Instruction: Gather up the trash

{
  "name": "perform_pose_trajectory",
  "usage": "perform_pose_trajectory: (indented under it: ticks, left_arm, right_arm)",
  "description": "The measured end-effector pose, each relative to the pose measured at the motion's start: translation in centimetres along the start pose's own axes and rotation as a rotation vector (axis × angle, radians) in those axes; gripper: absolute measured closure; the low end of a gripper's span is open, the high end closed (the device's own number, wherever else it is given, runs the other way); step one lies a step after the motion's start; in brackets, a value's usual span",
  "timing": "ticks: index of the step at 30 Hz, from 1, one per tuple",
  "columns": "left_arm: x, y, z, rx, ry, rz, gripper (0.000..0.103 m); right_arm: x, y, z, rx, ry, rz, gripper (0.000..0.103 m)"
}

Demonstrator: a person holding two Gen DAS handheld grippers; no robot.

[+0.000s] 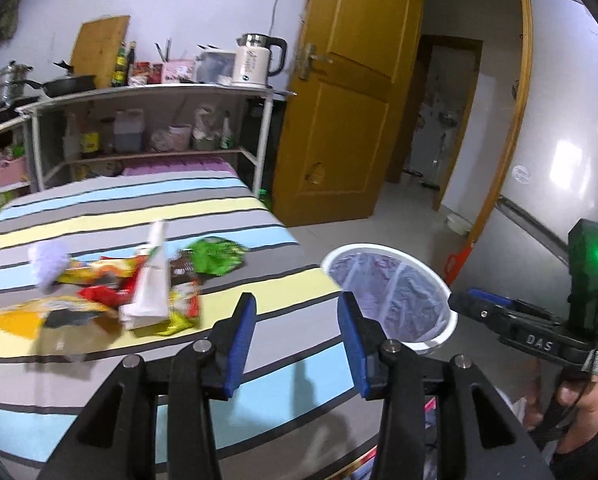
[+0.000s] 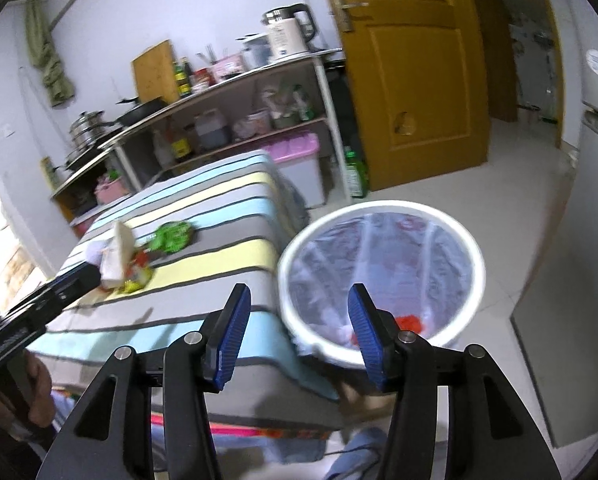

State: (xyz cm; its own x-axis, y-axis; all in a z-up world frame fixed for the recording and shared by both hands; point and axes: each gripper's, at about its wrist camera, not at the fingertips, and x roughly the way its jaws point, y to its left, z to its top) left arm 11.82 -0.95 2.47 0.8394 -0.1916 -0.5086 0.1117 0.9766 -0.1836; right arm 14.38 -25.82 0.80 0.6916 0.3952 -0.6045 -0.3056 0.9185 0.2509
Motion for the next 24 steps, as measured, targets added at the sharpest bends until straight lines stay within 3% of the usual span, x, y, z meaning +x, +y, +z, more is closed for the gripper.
perform_pose_trajectory:
  ticks: [12,17,24]
  left_arm:
    - [-3.5,5.8,-1.7,-0.056,-0.035,0.138,0.058]
    - [-4.9,8.6,-2.7,-0.117,-0.045,0.179,0.046]
    - [-5.1,12.0,-3.3,-0.243,-0.036,0.191,0.042]
  right_arm:
    - [3.0,7.2,-1.2,-0.123,0.081,0.129,0.051]
    - [4.0,8.9,-1.3,-0.154,0.099,0.153,0.051]
    - [5.4,10.6,-1.0,-0.185,0.113,0.175,0.051]
